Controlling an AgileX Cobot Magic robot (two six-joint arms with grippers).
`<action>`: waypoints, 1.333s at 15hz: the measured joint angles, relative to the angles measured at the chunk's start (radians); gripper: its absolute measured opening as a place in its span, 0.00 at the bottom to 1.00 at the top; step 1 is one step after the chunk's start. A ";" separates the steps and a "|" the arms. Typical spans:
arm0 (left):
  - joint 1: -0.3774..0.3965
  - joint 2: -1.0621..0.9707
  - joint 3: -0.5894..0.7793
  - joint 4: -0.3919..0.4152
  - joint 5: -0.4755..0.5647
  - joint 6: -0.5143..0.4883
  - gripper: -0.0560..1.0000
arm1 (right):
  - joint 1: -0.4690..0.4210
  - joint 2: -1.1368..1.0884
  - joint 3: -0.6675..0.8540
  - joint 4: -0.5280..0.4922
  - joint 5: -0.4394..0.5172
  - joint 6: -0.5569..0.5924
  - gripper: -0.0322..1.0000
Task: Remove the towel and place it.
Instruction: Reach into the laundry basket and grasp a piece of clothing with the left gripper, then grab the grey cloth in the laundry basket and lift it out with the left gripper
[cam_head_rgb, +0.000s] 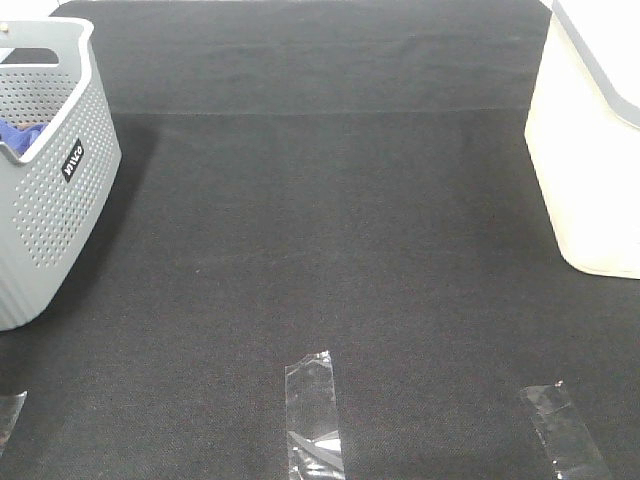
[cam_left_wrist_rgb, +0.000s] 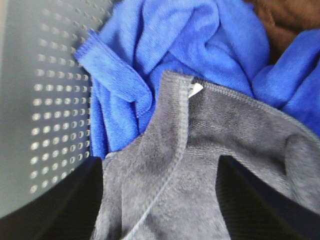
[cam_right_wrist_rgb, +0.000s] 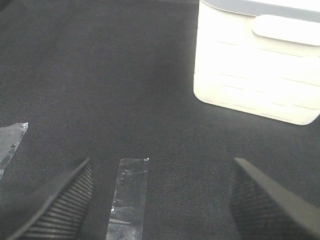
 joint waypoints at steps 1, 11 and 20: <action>0.000 0.027 -0.003 0.020 -0.005 0.000 0.64 | 0.000 0.000 0.000 0.000 0.000 0.000 0.72; 0.000 0.092 -0.005 0.049 -0.079 -0.009 0.58 | 0.000 0.000 0.000 0.000 0.000 0.000 0.72; 0.000 0.108 -0.005 0.081 -0.099 -0.015 0.41 | 0.000 0.000 0.000 0.000 0.000 0.000 0.72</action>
